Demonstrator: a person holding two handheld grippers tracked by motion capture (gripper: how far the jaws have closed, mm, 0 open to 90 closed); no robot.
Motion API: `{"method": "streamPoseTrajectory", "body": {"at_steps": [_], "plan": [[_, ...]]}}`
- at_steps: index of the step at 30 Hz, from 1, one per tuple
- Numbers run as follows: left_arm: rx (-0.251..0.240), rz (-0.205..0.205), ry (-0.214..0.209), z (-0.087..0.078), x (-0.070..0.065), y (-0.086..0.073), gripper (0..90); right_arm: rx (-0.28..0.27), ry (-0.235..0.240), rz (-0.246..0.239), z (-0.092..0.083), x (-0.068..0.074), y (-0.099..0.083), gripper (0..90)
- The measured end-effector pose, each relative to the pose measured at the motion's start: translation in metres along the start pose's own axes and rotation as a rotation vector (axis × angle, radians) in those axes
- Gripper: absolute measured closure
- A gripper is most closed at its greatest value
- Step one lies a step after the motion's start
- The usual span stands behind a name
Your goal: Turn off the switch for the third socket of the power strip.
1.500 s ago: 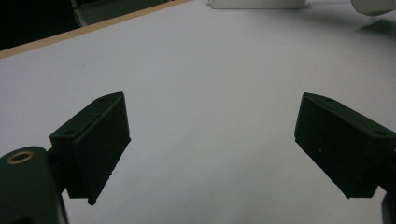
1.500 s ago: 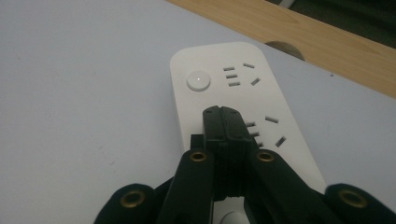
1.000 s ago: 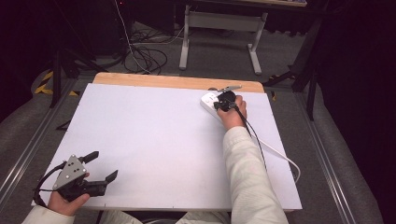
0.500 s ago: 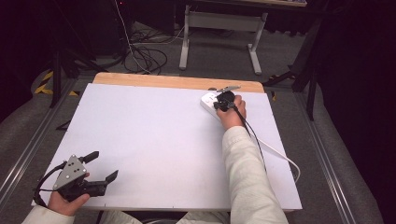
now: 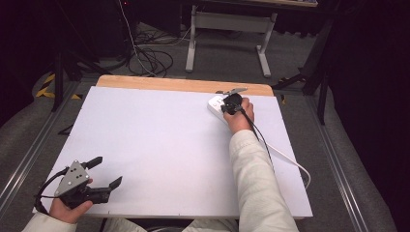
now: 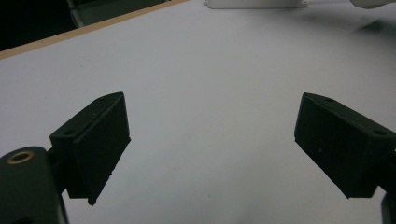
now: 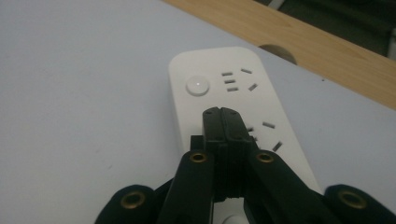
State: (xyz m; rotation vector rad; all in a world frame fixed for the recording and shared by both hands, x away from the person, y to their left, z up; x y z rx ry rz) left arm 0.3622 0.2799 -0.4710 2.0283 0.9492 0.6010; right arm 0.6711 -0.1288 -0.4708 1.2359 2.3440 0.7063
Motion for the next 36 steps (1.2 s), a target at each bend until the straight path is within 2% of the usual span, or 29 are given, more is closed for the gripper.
{"method": "streamPoseTrajectory", "body": {"at_steps": [1,4,6,10,13,18,36], "plan": [[0.002,-0.002,-0.002,0.000,0.000,0.000,11.0,-0.002,0.018,-0.012,-0.001,0.002,0.001,90.0],[0.003,-0.007,-0.004,0.001,0.000,0.000,10.9,-0.091,0.034,-0.016,-0.010,0.009,0.009,90.0],[0.002,-0.004,0.001,0.001,0.000,0.000,10.9,-0.122,0.039,-0.016,-0.018,0.011,0.016,90.0],[0.000,-0.003,0.001,0.000,0.000,0.000,10.9,-0.138,0.046,-0.024,-0.029,0.014,0.021,90.0],[-0.002,-0.002,-0.002,0.001,-0.001,0.001,11.0,-0.151,0.060,0.004,-0.035,0.011,0.020,90.0],[0.001,0.003,-0.007,0.002,0.000,0.001,10.9,-0.186,0.071,0.001,-0.047,0.011,0.023,90.0],[0.002,0.001,-0.007,0.002,0.000,0.001,10.9,-0.210,0.085,0.021,-0.063,0.006,0.021,90.0]]}}
Point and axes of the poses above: each handheld gripper's, and its own axes: z roughly forward along the jaws, y roughly out of its top, x roughly to its left, the point moved 3 cm from there along z, roughly forward along the jaws, and after that the axes turned 10 degrees about x, right-handed, at the moved point
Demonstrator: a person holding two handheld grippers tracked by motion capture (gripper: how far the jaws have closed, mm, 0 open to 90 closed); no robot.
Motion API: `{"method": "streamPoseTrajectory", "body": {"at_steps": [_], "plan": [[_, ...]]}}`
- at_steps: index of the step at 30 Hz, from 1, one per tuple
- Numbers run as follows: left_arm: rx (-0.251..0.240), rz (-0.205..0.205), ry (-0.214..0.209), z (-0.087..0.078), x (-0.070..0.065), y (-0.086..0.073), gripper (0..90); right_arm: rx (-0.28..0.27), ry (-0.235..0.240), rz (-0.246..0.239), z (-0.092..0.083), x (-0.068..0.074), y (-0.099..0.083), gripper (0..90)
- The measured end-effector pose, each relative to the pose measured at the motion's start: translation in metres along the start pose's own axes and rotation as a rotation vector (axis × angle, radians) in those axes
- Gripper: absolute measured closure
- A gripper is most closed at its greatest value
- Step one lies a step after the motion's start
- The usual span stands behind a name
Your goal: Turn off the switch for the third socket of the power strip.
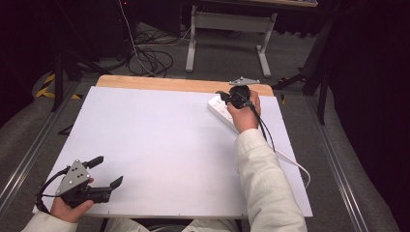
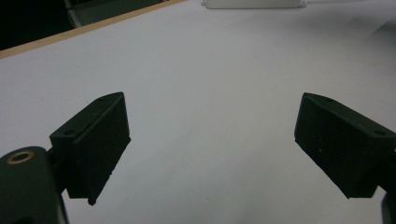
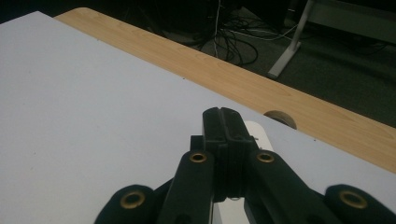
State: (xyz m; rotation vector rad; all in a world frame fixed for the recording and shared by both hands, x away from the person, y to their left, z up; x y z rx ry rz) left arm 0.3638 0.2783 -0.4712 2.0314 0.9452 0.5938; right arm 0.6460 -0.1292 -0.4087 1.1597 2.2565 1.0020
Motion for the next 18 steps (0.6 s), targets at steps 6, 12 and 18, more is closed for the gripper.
{"method": "streamPoseTrajectory", "body": {"at_steps": [6,12,18], "plan": [[0.001,0.000,-0.003,0.000,0.000,0.000,10.9,-0.033,0.029,0.015,-0.011,0.002,0.001,71.1],[0.004,0.002,-0.003,0.001,-0.001,0.000,10.9,-0.079,0.051,0.026,-0.028,0.004,0.001,51.7],[0.005,0.003,-0.001,0.001,-0.001,0.000,10.9,-0.079,0.062,0.008,-0.050,0.004,-0.003,42.5]]}}
Point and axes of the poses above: each handheld gripper's, and its own axes: z roughly forward along the jaws, y roughly out of its top, x roughly to its left, the point moved 3 cm from there along z, roughly forward along the jaws, and after that the axes turned 10 degrees about x, right-handed, at the moved point
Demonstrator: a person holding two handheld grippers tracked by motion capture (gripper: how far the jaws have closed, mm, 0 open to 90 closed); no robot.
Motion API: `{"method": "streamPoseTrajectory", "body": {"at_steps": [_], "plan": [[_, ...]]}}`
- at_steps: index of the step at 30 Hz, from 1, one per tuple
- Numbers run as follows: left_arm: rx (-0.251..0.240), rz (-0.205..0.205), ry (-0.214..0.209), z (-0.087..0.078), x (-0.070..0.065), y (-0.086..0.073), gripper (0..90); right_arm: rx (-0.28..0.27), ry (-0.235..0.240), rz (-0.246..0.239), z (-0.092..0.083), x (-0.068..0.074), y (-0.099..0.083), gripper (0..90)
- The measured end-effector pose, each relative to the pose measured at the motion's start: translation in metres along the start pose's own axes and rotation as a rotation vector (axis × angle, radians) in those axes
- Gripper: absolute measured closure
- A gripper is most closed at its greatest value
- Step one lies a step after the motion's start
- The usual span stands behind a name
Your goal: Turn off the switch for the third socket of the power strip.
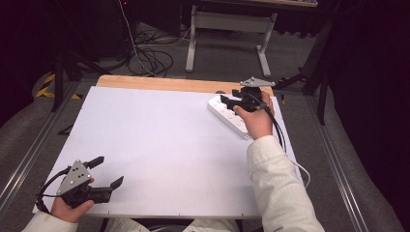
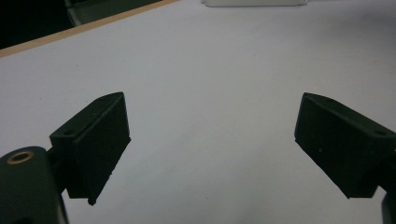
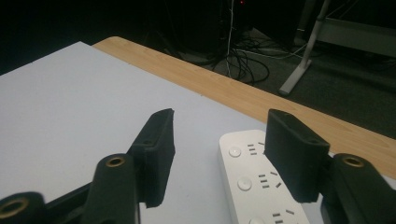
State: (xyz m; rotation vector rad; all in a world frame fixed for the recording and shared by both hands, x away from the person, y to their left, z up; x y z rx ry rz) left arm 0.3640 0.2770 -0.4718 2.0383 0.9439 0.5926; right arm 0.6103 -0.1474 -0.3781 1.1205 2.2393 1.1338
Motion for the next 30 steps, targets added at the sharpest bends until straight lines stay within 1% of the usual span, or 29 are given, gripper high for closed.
{"method": "streamPoseTrajectory", "body": {"at_steps": [5,8,13,14,16,18,21,22,25,27,30], "plan": [[0.001,-0.002,0.001,0.000,0.000,0.000,10.9,-0.022,0.011,-0.034,-0.020,0.007,-0.005,38.8],[0.001,-0.001,0.002,0.000,0.000,0.000,10.8,-0.028,0.023,-0.040,-0.028,0.011,-0.010,36.5],[0.002,-0.001,0.002,0.000,0.000,0.000,10.8,-0.054,0.052,-0.029,-0.045,0.019,-0.022,30.0],[0.002,-0.001,0.003,0.000,0.000,0.000,10.8,-0.053,0.058,-0.033,-0.049,0.021,-0.025,28.0],[0.001,-0.002,0.003,0.000,0.000,0.000,10.8,-0.048,0.075,-0.025,-0.056,0.026,-0.031,26.8],[0.001,-0.006,0.003,0.000,-0.001,0.000,10.8,-0.053,0.091,-0.044,-0.063,0.030,-0.038,26.2],[0.002,-0.001,0.003,0.001,-0.001,0.000,10.8,-0.055,0.113,-0.059,-0.072,0.037,-0.048,25.7],[0.000,-0.005,0.003,0.000,-0.001,0.000,10.7,-0.055,0.120,-0.062,-0.074,0.040,-0.051,25.7],[-0.004,-0.010,-0.002,0.000,-0.001,0.000,10.7,-0.052,0.144,-0.068,-0.081,0.046,-0.063,25.7],[-0.005,-0.009,-0.004,0.000,-0.001,0.000,10.6,-0.054,0.159,-0.061,-0.084,0.050,-0.072,25.8],[-0.010,-0.006,-0.006,-0.001,-0.002,0.001,10.6,-0.045,0.165,-0.073,-0.087,0.056,-0.086,25.7]]}}
Point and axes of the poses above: each handheld gripper's, and its own axes: z roughly forward along the jaws, y roughly out of its top, x roughly to its left, the point moved 3 cm from there along z, roughly forward along the jaws, and after that the axes turned 10 degrees about x, right-handed, at the moved point
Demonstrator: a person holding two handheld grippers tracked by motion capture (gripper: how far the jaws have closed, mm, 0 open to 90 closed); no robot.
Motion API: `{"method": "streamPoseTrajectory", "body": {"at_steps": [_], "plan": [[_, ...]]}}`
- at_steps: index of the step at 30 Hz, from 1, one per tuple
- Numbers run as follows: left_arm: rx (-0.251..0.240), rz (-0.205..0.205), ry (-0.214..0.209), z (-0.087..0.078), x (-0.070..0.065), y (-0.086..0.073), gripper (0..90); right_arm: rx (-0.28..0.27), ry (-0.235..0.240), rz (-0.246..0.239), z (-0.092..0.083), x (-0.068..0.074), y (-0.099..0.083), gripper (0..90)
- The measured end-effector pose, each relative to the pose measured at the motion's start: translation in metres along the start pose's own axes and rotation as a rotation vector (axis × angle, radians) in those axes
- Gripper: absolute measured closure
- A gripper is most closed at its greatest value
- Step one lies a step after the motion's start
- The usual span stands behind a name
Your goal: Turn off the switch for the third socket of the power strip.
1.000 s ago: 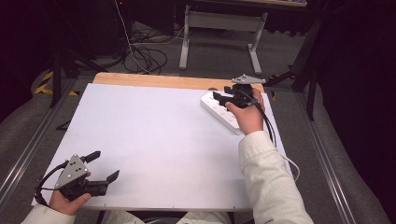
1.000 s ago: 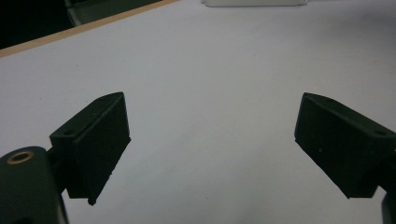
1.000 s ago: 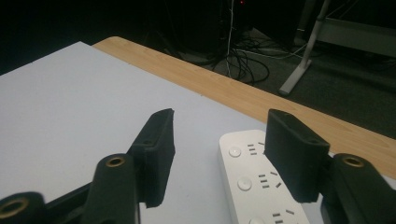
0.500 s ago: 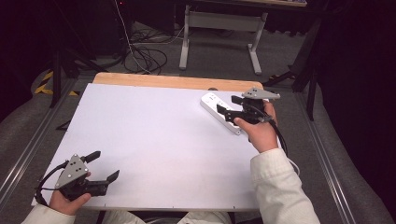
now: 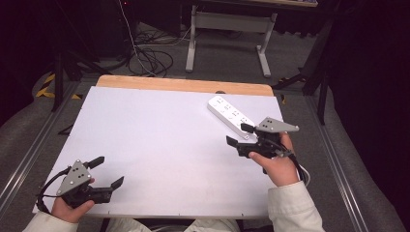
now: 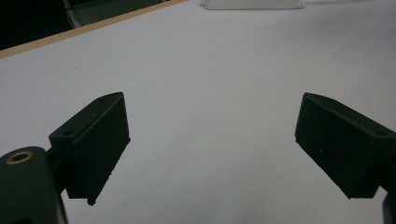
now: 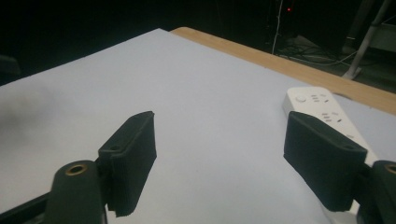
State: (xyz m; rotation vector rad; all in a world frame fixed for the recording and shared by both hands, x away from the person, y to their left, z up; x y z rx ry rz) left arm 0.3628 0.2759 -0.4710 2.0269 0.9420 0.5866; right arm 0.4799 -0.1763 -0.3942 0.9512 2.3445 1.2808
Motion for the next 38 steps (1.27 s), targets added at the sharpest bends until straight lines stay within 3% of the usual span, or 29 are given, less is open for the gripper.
{"method": "streamPoseTrajectory", "body": {"at_steps": [6,13,16,25,32,38], "plan": [[-0.010,-0.002,-0.006,-0.001,0.000,0.000,10.3,0.032,0.020,-0.031,0.001,0.012,-0.028,25.8],[-0.009,-0.005,-0.009,-0.001,0.000,0.001,9.6,-0.023,0.054,0.001,-0.003,0.019,-0.057,26.0],[-0.013,-0.005,-0.013,-0.001,0.000,0.001,9.4,0.024,0.060,-0.015,0.000,0.023,-0.069,25.6],[-0.026,-0.015,-0.034,-0.001,0.000,0.001,8.9,0.091,0.079,-0.021,0.011,0.027,-0.101,24.5],[-0.038,-0.017,-0.038,-0.001,-0.001,0.001,8.3,0.123,0.101,-0.025,0.017,0.024,-0.116,22.2],[-0.022,0.000,-0.019,0.000,0.000,0.000,8.4,0.128,0.100,-0.032,0.019,0.021,-0.118,21.0]]}}
Point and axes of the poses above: each handheld gripper's, and its own axes: z roughly forward along the jaws, y roughly out of its top, x roughly to its left, the point moved 3 cm from there along z, roughly forward along the jaws, and after that the axes turned 10 degrees about x, right-handed, at the moved point
